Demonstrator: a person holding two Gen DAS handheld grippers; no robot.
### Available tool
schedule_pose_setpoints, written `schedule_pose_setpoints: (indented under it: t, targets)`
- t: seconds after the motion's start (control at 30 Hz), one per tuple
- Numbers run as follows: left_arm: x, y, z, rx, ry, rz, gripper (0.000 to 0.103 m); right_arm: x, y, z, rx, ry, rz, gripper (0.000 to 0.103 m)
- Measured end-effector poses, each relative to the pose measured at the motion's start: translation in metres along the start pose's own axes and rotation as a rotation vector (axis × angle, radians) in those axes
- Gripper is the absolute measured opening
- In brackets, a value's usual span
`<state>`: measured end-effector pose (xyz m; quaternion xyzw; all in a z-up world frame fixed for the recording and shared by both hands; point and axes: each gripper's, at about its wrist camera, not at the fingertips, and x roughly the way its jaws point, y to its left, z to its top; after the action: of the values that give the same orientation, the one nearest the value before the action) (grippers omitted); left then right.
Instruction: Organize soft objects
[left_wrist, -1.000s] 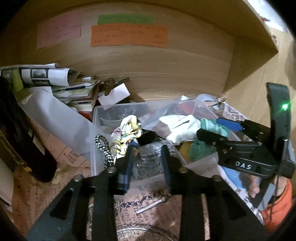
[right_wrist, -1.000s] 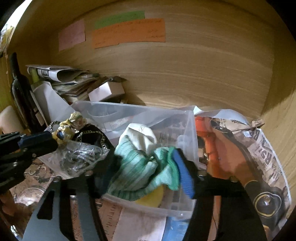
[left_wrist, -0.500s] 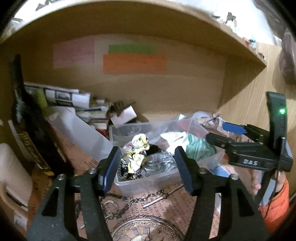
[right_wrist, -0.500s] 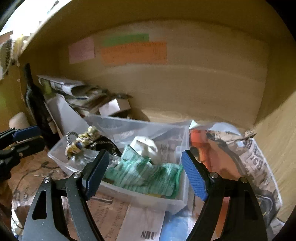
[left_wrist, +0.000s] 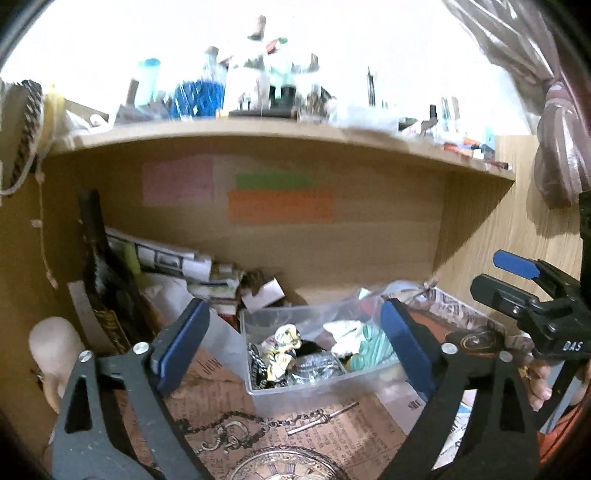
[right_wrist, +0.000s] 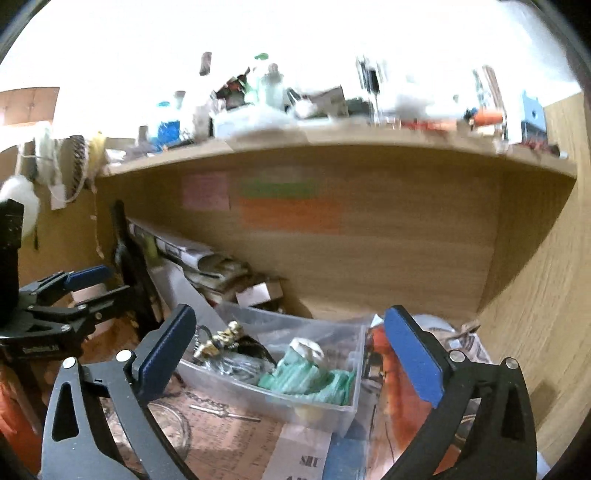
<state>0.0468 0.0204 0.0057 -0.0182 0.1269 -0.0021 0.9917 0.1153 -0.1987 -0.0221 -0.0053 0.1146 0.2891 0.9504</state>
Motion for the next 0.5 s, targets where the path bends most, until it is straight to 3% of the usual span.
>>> schedule_pose_setpoints:
  t: [0.13, 0.5]
  targets:
    - [-0.011, -0.002, 0.003, 0.003, -0.031, 0.005, 0.102, -0.006, 0.007, 0.000, -0.002, -0.018, 0.006, 0.103]
    - [-0.026, -0.003, 0.002, -0.012, -0.049, 0.002, 0.103, -0.018, 0.014, -0.005, 0.014, -0.028, 0.013, 0.103]
